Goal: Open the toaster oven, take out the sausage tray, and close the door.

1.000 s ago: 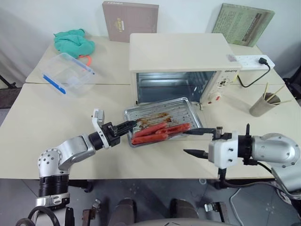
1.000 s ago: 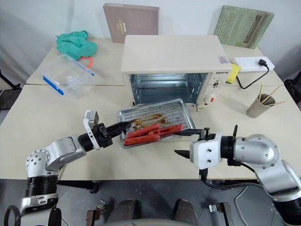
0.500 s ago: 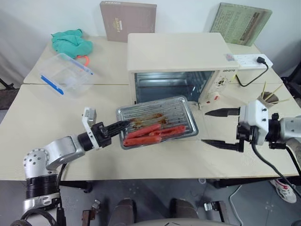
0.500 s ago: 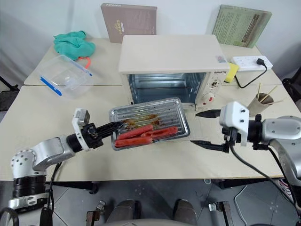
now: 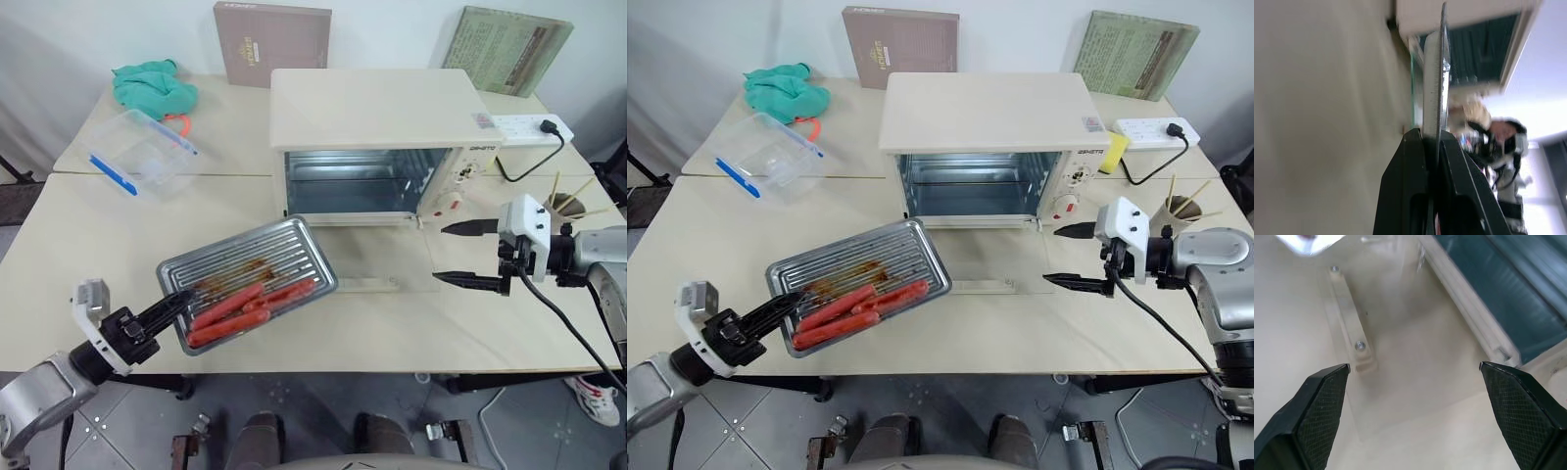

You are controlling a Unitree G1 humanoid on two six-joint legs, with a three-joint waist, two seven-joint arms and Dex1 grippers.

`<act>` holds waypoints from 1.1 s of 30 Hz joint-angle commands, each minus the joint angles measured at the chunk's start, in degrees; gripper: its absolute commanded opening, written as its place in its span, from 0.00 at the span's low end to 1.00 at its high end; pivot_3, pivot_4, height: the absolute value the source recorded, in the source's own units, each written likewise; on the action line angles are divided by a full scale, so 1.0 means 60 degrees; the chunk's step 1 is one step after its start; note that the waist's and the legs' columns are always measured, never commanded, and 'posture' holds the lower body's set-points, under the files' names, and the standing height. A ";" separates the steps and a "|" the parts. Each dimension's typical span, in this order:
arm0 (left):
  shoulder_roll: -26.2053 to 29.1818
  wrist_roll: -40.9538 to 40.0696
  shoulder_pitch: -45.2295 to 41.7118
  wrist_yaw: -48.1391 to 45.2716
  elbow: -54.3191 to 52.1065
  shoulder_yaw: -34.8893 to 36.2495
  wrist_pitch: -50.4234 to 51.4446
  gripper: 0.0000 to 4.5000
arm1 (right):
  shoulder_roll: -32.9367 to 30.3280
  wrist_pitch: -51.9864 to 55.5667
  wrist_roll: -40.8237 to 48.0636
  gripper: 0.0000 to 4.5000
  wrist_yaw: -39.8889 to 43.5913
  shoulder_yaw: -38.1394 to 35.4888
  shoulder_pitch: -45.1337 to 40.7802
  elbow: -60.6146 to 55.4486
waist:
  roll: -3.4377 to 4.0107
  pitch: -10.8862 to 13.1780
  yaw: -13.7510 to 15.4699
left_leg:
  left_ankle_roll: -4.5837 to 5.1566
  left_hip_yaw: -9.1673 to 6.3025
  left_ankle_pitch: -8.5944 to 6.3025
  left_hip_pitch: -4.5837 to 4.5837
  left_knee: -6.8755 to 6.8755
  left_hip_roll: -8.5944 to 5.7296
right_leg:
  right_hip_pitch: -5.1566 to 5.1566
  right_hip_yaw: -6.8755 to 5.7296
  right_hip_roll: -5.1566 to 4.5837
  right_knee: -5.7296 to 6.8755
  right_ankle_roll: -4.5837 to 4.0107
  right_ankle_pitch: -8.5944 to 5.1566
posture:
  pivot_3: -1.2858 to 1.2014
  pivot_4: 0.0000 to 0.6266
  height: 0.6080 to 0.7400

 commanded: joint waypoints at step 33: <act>-0.3116 -0.0344 -0.0675 0.3710 -0.1264 0.1666 -0.3150 0.00 | 0.1735 0.1456 0.0159 0.00 0.0044 -0.0417 -0.0483 0.1889 | 0.0000 0.0000 -0.0016 | 0.0012 0.0010 -0.0016 0.0002 0.0019 0.0002 | 0.0008 0.0005 0.0003 -0.0007 0.0002 0.0002 | 0.52 0.24 1.00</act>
